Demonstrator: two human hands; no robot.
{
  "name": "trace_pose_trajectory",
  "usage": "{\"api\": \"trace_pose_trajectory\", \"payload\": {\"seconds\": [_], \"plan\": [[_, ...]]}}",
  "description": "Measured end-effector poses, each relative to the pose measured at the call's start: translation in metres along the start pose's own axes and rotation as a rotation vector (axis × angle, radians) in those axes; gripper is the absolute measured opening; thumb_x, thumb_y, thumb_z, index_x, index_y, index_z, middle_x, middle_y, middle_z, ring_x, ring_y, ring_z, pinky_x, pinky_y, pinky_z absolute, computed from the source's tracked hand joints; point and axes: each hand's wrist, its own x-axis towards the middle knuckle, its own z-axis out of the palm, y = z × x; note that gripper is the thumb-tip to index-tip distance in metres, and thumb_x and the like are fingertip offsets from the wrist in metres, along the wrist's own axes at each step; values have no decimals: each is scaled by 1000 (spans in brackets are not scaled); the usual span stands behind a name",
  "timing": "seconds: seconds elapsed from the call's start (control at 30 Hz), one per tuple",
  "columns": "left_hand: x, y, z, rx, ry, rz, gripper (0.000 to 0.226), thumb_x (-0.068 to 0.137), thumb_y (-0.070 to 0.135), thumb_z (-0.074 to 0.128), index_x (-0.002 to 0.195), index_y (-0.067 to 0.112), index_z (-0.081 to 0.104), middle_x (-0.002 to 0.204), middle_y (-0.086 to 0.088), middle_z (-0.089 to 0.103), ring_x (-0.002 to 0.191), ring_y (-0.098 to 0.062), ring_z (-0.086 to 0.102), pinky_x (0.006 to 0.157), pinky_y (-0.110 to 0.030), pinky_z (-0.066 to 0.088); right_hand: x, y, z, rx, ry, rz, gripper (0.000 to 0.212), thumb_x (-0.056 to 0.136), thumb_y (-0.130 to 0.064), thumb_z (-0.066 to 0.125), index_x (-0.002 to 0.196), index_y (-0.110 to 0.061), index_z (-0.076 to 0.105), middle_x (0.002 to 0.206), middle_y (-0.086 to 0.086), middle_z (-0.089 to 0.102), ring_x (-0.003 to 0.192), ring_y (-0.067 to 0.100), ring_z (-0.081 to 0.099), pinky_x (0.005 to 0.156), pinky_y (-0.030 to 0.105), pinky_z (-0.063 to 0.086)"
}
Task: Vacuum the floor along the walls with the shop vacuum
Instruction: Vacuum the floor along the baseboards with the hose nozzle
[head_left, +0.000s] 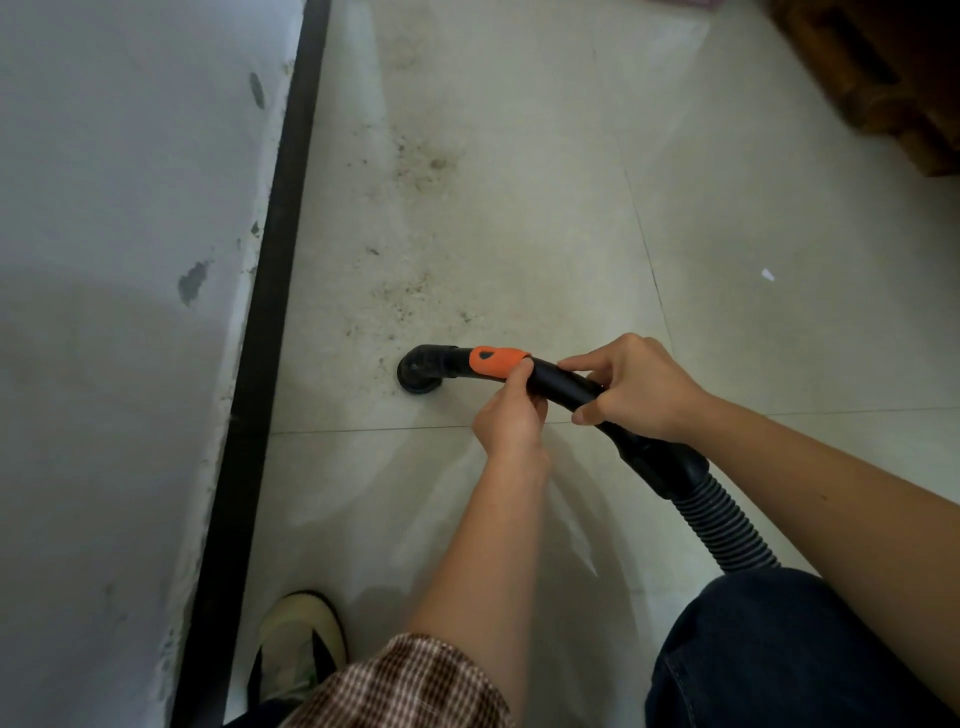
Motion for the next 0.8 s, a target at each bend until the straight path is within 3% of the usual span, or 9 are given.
{"api": "trace_pose_trajectory", "payload": {"seconds": [0.1,0.27,0.53,0.8], "plan": [[1,2,-3,-22,31,18,11,83,13,75,77,8,67,71,-2,73,60,-5,69,58,-17,50,3,-3,3,-1,-19,-6,61,69,-13,82,125,-32,68,85,-3,77,74,9,67,65,21,46],[3,9,-11,-45,69,36,10,82,15,75,80,8,68,82,-5,74,66,-6,70,61,-18,51,9,-12,10,-3,-22,-46,59,67,-13,84,121,-33,70,84,-3,77,77,13,69,73,25,54],[9,26,-26,-74,121,83,11,81,15,76,78,8,68,79,-5,73,63,-6,70,60,-18,50,20,-29,24,-1,-55,-112,57,68,-15,84,119,-37,70,81,-6,77,72,11,69,74,27,56],[15,44,-40,-93,179,124,14,79,17,77,72,9,67,59,2,71,55,-4,69,54,-18,47,31,-48,40,-1,-62,-166,55,67,-15,84,117,-36,71,82,-4,77,68,9,67,68,20,54]]}}
